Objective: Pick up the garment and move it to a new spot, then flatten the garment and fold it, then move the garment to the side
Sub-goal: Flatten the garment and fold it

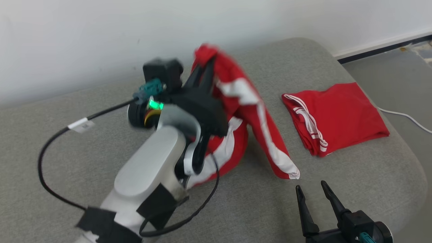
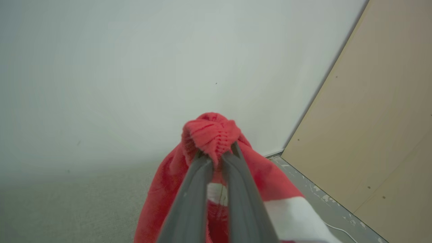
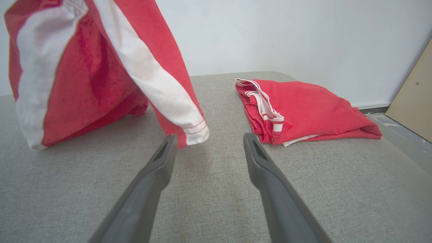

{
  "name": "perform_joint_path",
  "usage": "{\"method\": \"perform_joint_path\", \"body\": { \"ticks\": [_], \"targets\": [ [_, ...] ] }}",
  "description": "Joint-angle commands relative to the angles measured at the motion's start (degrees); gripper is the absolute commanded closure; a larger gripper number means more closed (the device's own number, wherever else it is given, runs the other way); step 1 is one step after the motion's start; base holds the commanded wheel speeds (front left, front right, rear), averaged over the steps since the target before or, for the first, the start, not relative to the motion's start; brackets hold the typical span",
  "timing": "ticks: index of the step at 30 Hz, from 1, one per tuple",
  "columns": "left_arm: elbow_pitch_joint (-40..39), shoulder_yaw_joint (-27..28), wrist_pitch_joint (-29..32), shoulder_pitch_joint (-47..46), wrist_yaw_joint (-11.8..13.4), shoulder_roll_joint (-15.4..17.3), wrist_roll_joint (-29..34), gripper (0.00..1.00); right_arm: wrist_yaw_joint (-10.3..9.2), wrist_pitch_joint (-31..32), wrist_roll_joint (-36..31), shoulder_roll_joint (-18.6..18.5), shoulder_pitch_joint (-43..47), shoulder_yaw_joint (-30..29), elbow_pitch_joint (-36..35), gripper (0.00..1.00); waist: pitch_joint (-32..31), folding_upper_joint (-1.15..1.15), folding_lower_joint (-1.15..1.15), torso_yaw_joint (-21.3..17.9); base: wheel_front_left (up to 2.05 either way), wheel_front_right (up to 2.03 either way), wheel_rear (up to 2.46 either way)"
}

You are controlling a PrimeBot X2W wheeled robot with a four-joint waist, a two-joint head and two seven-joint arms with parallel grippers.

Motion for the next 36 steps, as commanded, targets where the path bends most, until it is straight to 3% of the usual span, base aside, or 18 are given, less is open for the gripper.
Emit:
{"method": "perform_joint_path", "body": {
  "ticks": [1, 6, 10, 18, 24, 29, 36],
  "targets": [
    [2.6, -0.1, 1.5, 2.9, 1.4, 0.3, -1.1, 1.0, -0.16, -0.3, 0.4, 0.2, -0.1, 0.0, 0.0, 0.0, 0.2, 0.0, 0.0, 1.0, 0.0, 0.0, 0.0],
    [11.3, 0.6, 7.4, 9.1, 4.9, 3.8, -3.6, 1.0, -0.16, -0.5, 0.2, 0.2, 0.0, 0.0, -0.1, 0.0, 0.6, 0.0, 0.0, 3.9, 0.0, 0.0, 0.0],
    [14.2, 3.2, 6.6, 12.1, 5.6, 5.4, -5.7, 1.0, -0.16, -0.6, 0.2, 0.1, -0.6, 0.5, -0.3, 0.0, 1.0, 0.0, 0.0, 6.0, 0.0, 0.0, 0.0],
    [16.5, 5.7, 2.8, 14.0, 3.7, 5.4, -8.1, 1.0, -0.15, -0.6, 0.2, 0.2, -1.0, 1.3, 0.2, 0.0, 1.0, 0.0, 0.0, 7.7, 0.0, 0.0, 0.0],
    [15.2, 3.7, 4.5, 14.7, 3.3, 6.4, -6.5, 1.0, -0.16, -0.6, -0.2, 0.1, -0.8, 1.2, 0.3, 0.0, 0.5, 0.0, 0.0, 7.9, 0.0, 0.0, 0.0],
    [7.0, 2.0, 7.9, 17.1, 4.6, 9.1, -5.7, 1.0, -0.16, -0.6, -0.2, 0.2, 0.1, 0.4, 0.0, 0.0, 0.1, 0.0, 0.0, 8.3, 0.0, 0.0, 0.0],
    [-16.9, 3.6, 12.1, 27.6, 9.4, 15.1, -8.7, 1.0, -0.16, -0.4, -0.2, 0.2, 0.7, 0.0, -0.5, 0.0, -0.1, 0.0, 0.0, 8.2, 0.0, 0.0, 0.0]
  ]
}}
